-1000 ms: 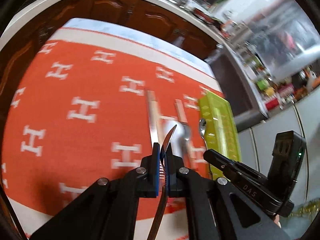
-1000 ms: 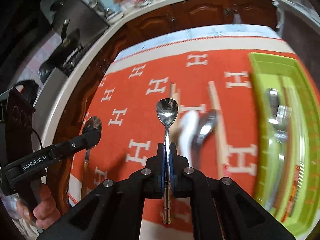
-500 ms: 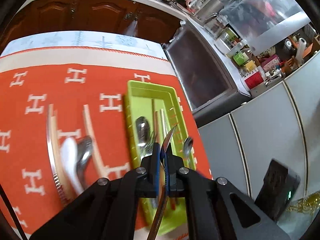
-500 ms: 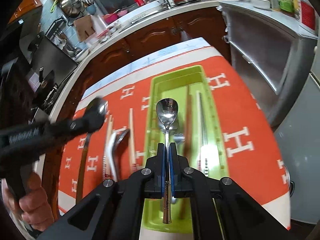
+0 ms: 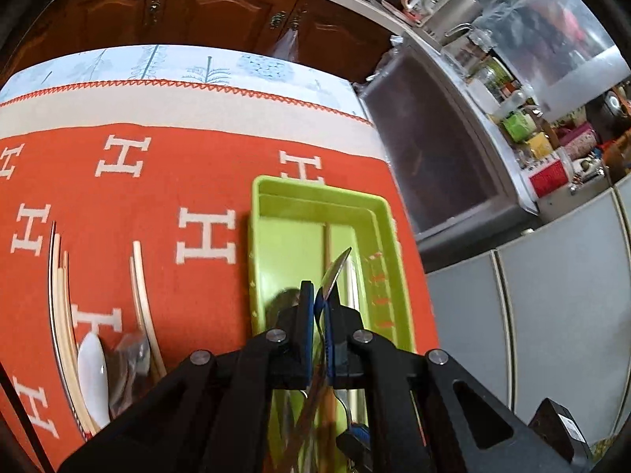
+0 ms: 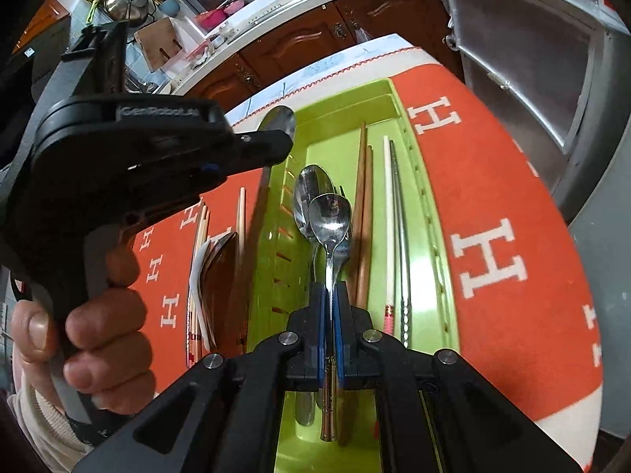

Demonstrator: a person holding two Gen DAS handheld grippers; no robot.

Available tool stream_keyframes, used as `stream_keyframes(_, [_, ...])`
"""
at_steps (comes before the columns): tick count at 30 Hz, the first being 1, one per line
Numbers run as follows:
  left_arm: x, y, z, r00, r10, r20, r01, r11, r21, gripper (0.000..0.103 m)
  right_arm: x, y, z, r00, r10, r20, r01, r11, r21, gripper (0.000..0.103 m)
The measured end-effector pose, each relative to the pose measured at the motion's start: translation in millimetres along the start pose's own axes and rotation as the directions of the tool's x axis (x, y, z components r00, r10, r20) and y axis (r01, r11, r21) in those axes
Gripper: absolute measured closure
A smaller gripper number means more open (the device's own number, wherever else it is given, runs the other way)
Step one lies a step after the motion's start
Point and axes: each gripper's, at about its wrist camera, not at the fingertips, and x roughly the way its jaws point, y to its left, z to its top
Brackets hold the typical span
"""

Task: Organize utensils
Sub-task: 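Carry both utensils into the green tray and open both tools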

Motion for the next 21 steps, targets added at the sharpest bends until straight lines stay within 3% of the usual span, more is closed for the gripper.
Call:
stream_keyframes(7, [12.1,9.4,14.6,0.999,0.01,0.033,-0.01,1.0,-0.009,0.1,26.3,5.9,16.4,0.999,0.009,-0.033,-0.009,1.0,-0.018,0.1])
stream_keyframes(14, [32.9,19.5,19.8,0.999,-0.049,-0.02,0.047,0.992,-0.117,0.1,48.5,11.0,24.5,0.999,0.004,-0.054,-0.005,1.0,-0.014,0.099])
stream_keyframes(21, [37.8,14.2,20.1,0.999,-0.048,-0.023,0.044,0.991,-0.13,0.1,52.5,4.4,29.7,0.998,0.026,-0.05,-0.025,0.999,0.023,0.098])
